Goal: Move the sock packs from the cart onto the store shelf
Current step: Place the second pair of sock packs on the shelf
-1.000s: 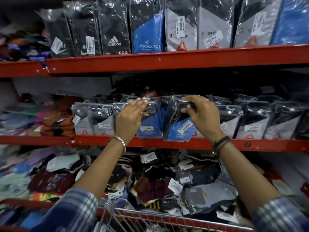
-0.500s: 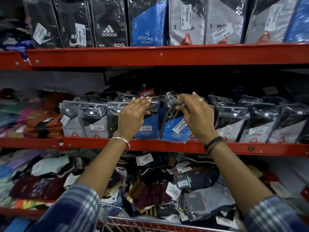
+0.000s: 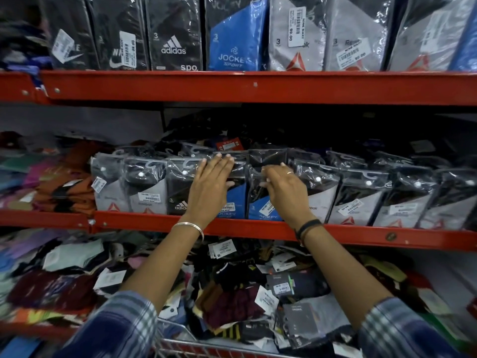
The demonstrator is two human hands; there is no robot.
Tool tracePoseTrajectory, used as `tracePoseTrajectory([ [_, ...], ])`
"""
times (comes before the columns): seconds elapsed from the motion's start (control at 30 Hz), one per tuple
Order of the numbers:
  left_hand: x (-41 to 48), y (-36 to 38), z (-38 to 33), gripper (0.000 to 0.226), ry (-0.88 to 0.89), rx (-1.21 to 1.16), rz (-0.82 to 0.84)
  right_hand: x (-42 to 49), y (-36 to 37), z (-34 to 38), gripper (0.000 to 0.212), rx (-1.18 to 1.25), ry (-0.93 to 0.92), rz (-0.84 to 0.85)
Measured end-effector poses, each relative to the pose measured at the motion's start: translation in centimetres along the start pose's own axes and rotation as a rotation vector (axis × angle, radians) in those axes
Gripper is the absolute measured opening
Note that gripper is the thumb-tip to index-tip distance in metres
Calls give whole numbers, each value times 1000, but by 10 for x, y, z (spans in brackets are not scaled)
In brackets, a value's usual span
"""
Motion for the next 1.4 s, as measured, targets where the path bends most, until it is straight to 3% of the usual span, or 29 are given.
tracePoseTrajectory([
  [0.17, -34, 33, -6, 76, -18, 57, 141, -15, 25, -6, 72, -141, 0, 129],
  [0.23, -52, 49, -9, 74, 5, 66, 187, -42, 39, -10, 81, -173, -9, 169],
  [0.4, -63, 70, -13, 74, 14, 84, 214, -92, 86, -31, 85, -219, 9, 382],
  [0.73, -61, 80, -17, 72, 31, 70, 215, -85, 83, -30, 86, -97, 6, 418],
  [0.9, -72, 64, -34, 74, -10, 12, 170, -88, 56, -24, 74, 118, -62, 443],
  [1.0, -72, 51, -71, 67, 38, -32, 107, -102, 28, -41, 65, 104, -105, 376],
  [1.17, -42, 35, -154, 63, 205, -68, 31, -131, -32, -114, 61, -44, 33, 202],
  [1.4, -4, 42, -248, 70, 287, -92, 29, -143, -92, -198, 61, -265, 138, 101],
])
Point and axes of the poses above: each hand's wrist, its own x-axis towards the middle knuckle, its own y-axis out of the palm, z = x × y, the point moved 8 cm from there along x, towards the middle knuckle, and after that the axes turned 9 degrees about x, right-handed, at the moved point
